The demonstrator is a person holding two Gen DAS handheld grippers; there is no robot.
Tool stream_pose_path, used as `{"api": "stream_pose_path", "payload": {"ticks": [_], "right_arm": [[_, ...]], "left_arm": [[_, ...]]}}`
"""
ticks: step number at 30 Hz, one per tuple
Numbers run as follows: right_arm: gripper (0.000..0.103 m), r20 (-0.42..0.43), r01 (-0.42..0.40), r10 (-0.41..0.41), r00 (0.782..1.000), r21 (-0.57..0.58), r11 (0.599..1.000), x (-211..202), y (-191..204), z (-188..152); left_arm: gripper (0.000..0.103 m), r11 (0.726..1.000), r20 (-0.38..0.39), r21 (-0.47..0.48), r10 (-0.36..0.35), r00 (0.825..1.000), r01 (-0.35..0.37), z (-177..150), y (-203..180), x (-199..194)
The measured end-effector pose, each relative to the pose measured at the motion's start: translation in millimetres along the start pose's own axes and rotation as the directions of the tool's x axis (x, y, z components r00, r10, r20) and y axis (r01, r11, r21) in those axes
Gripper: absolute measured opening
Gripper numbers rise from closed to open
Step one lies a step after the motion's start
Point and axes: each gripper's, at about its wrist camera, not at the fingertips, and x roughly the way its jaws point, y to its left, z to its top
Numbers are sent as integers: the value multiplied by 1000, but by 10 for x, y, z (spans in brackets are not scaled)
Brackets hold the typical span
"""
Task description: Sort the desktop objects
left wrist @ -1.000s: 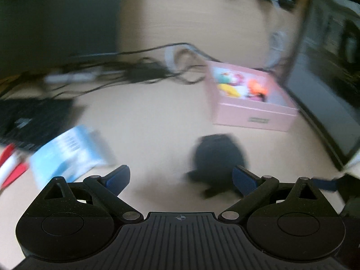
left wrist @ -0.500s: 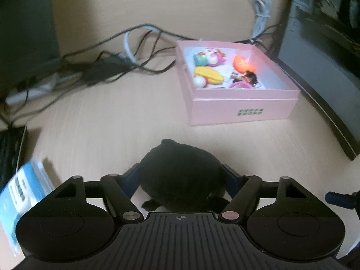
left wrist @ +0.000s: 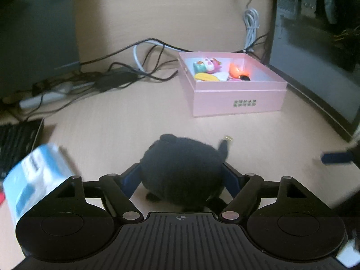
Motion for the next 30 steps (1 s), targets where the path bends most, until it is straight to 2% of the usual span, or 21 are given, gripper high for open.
{"api": "stream_pose_path", "payload": {"ticks": [3, 6, 12, 15, 19, 23, 25, 28, 30], "right_arm": [[103, -1, 3, -3, 1000, -8, 1000, -1, 32, 22], [103, -9, -7, 7, 1000, -15, 1000, 31, 69, 68], [103, -5, -112, 112, 994, -16, 994, 3, 195, 312], [103, 4, -152, 153, 988, -25, 988, 13, 302, 472], [103, 1, -155, 156, 988, -87, 984, 64, 458, 542], [103, -23, -139, 138, 990, -117, 983, 150, 527, 506], [103, -26, -146, 143, 989, -126, 981, 152, 551, 496], [103, -16, -223, 224, 975, -170, 960, 48, 593, 507], [103, -15, -280, 285, 959, -226, 933, -20, 670, 527]], "left_arm": [[82, 1000, 2, -7, 14, 1000, -14, -139, 79, -133], [81, 999, -30, -27, 18, 999, -19, -243, 164, -213], [80, 996, -76, -81, 30, 997, -36, -430, 303, -262], [86, 992, -89, -119, 30, 996, -41, -484, 379, -284], [92, 984, -100, -161, 60, 993, -75, -549, 491, -374], [95, 975, -84, -203, 71, 994, -87, -550, 584, -509], [96, 972, -80, -206, 102, 992, -116, -526, 623, -565], [97, 950, -96, -253, 164, 982, -184, -498, 768, -633], [97, 924, -113, -312, 197, 974, -223, -505, 927, -691]]}}
